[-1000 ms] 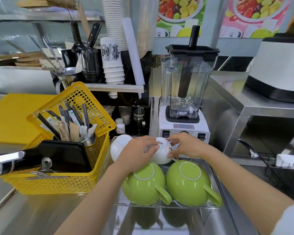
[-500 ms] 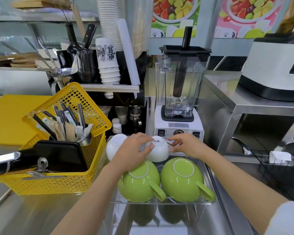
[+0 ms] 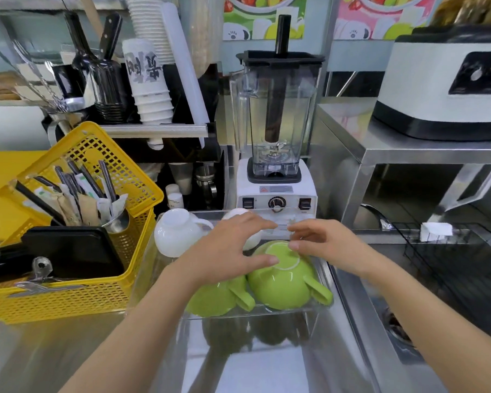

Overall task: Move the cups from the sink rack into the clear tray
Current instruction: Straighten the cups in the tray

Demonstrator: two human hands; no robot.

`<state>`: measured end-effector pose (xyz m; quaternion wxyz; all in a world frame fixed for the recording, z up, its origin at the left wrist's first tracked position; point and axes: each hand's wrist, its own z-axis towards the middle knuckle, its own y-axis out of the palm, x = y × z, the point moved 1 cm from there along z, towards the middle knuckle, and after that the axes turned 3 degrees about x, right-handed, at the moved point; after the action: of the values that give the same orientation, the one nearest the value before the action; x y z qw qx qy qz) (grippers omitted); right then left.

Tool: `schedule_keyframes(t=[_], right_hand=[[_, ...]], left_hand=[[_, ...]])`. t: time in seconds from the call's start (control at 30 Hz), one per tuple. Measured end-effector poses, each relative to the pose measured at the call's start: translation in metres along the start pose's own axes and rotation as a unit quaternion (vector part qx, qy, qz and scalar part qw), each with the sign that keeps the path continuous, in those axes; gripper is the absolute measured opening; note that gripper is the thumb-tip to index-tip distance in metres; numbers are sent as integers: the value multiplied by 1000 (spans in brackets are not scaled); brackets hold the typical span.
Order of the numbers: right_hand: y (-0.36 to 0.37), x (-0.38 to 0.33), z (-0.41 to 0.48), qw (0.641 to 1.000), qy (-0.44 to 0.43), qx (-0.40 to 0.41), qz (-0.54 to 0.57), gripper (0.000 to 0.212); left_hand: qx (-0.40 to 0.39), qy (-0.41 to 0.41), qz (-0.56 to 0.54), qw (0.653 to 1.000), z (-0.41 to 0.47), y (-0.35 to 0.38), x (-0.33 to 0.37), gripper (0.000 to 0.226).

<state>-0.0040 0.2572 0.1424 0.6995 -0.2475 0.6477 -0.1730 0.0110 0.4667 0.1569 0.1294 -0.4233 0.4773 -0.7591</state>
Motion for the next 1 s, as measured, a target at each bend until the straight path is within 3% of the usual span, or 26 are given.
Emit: schedule_keyframes(t=[0.17,0.33,0.4,0.6,1.0], right_hand=[[-7,1,-30,999,-10,-46,-8,46],[-11,6,-50,985,-14,-119,-125,84],[-12,5,-52,980,-16,-123,-155,89],[-13,4,-53,986,-7,-105,-133,86],[-15,0,-48,984,-3,-129,-121,68]], left_hand=[[-87,13,33,996,5,15,13,72],[-106,25,68,992,14,29,16,82],[-116,22,72,990,16,32,16,84],[-150,8,78,986,15,32,14,93],[-145,7,66,987,1,20,15,93]])
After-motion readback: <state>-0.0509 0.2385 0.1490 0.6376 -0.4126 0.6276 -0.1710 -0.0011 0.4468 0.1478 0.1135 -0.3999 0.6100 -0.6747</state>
